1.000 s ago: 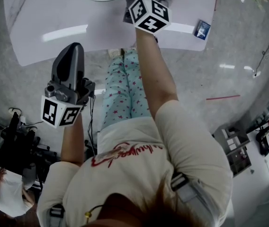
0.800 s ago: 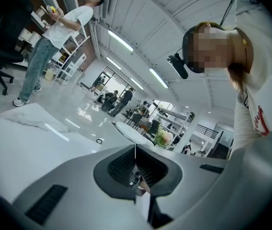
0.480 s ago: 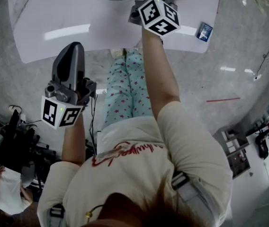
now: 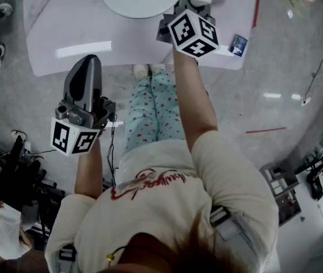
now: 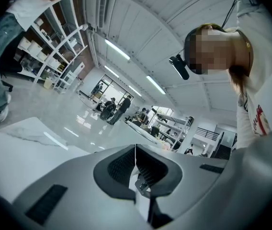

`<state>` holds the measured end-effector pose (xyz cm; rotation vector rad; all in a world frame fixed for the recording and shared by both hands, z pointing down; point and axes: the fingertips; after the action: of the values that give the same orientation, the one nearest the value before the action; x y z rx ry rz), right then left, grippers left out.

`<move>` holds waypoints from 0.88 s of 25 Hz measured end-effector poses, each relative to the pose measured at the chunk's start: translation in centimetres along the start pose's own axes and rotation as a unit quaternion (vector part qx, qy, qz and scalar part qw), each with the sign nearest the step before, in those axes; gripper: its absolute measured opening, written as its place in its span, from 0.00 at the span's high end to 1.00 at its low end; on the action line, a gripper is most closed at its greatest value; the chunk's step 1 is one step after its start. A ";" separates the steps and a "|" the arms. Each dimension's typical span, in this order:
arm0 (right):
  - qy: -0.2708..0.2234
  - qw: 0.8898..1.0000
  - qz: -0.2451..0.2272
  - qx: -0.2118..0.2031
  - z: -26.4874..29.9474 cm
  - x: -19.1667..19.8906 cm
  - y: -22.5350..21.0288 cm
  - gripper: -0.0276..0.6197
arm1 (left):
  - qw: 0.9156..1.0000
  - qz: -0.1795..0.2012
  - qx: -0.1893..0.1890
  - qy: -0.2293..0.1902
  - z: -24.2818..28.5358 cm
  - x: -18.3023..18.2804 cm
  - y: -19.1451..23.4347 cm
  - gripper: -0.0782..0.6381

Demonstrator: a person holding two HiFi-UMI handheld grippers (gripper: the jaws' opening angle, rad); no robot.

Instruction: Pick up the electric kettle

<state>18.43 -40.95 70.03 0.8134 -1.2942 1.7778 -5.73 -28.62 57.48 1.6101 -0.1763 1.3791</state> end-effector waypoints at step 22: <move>-0.012 1.000 -0.004 -0.008 -11.4 -17.3 9.9 0.87 | 0.995 0.061 0.026 -0.069 -4.9 -12.6 -11.9 0.87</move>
<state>17.82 -35.52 47.68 0.8327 -1.3183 1.7536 -5.76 -24.68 39.90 1.7633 -0.3266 1.3746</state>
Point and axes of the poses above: the fingertips, and each gripper's own axes: z forward along the fingers, y to its left, x out of its underside, and after that the axes turned 1 degree about -x, right-handed
